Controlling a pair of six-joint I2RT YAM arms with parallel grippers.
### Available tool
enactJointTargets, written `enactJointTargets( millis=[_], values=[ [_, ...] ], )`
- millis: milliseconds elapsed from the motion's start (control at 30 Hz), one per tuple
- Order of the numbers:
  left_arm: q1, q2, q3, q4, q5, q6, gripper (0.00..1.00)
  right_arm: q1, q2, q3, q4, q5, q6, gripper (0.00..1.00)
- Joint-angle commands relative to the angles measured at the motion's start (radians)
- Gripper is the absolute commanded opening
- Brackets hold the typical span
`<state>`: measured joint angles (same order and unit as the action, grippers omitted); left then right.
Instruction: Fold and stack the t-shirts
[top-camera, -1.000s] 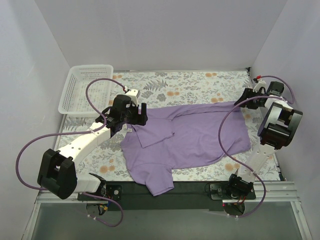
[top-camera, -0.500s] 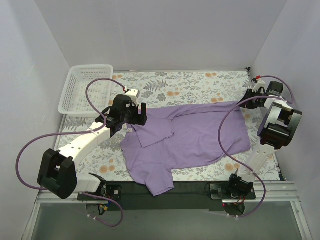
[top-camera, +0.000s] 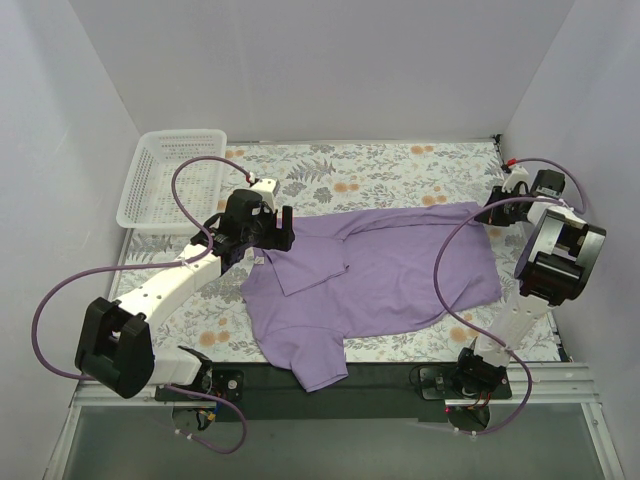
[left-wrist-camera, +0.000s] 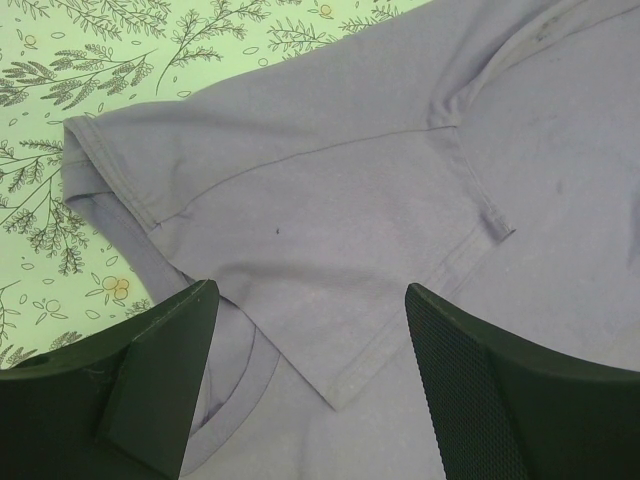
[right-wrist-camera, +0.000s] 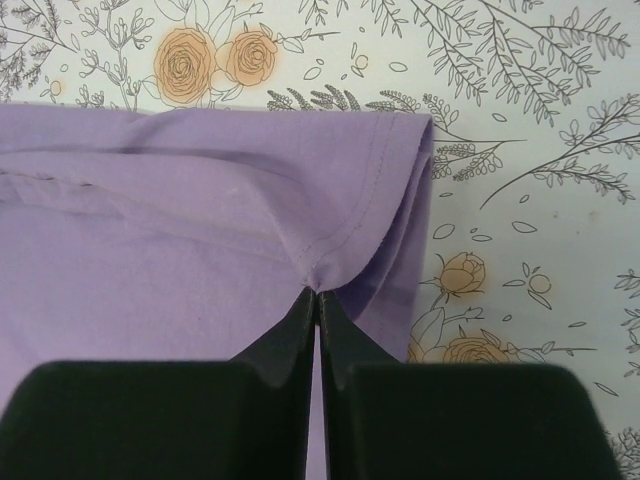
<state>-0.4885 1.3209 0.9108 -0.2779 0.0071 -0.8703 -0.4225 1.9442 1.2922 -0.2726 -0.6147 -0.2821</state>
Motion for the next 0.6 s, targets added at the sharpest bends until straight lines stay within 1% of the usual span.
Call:
enactJointTargets(
  millis=[0, 233, 267, 567],
  values=[
    [-0.004, 0.0, -0.007, 0.008, -0.015, 0.014, 0.74, -0.005, -0.062, -0.016, -0.002, 0.023, -0.043, 0.07],
    [-0.004, 0.003, -0.009, 0.011, -0.009, 0.016, 0.74, -0.022, -0.064, -0.021, -0.013, 0.021, -0.061, 0.07],
    [-0.004, 0.003, -0.009, 0.013, 0.022, 0.017, 0.74, -0.024, -0.065, -0.021, -0.014, 0.023, -0.066, 0.07],
    [-0.004, 0.009, -0.013, 0.026, 0.094, 0.027, 0.74, -0.036, -0.054, -0.018, -0.051, 0.027, -0.135, 0.07]
  ],
)
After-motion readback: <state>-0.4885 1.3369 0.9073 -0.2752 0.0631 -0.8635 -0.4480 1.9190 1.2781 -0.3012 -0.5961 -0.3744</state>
